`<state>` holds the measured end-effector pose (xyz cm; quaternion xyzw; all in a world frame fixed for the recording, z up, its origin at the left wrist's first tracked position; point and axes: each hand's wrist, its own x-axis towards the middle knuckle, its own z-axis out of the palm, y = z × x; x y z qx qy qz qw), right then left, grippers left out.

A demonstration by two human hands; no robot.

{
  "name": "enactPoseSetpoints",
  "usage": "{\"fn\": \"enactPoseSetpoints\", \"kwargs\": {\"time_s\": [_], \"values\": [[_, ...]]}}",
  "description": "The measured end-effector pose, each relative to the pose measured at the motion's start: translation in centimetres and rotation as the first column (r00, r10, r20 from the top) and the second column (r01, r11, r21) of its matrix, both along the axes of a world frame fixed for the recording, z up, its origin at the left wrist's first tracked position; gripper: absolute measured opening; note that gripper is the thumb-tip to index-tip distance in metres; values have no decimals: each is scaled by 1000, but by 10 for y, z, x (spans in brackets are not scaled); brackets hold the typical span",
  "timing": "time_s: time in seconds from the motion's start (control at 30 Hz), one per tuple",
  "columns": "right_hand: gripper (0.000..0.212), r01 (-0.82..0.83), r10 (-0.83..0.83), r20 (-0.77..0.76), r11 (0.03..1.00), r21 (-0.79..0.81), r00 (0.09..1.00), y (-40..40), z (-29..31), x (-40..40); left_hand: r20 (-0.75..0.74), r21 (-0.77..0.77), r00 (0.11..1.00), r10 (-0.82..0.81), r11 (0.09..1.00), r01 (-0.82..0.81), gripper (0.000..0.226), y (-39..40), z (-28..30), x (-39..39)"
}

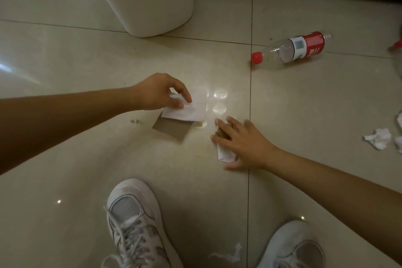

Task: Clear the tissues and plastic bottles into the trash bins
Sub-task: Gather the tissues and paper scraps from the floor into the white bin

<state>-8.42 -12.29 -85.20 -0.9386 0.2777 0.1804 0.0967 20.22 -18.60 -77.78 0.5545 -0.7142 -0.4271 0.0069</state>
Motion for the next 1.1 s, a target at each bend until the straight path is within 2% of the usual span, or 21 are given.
{"fn": "enactPoseSetpoints", "kwargs": {"time_s": [0.17,0.37,0.5,0.63,0.73,0.87,0.93,1.03,1.1], "values": [[44,3,8,137,997,-78,991,2,-8,2,2,1,1000,-7,1000,7,19,2,1,-4],[32,-20,48,161,985,-172,986,-8,-8,5,5,-12,1000,-6,1000,6,20,3,5,-5],[41,-24,57,171,981,-191,984,-12,-4,10,-4,-60,1000,-16,998,16,20,1,15,0],[44,76,-14,294,977,-199,956,-29,25,21,-19,-183,999,-41,982,37,20,-12,43,8],[45,115,-16,392,966,-231,920,-60,60,34,-49,-298,999,20,954,-34,21,-31,73,16],[33,202,7,537,922,-330,844,-117,121,59,-135,-457,981,138,870,-185,21,-63,114,25],[23,265,39,631,886,-380,775,-146,155,75,-202,-555,965,168,792,-254,22,-78,134,31],[24,363,95,746,828,-427,659,-186,203,101,-307,-640,930,202,679,-359,24,-98,164,43],[24,413,127,783,792,-449,609,-209,228,118,-325,-695,918,226,601,-394,25,-112,182,56]]}}
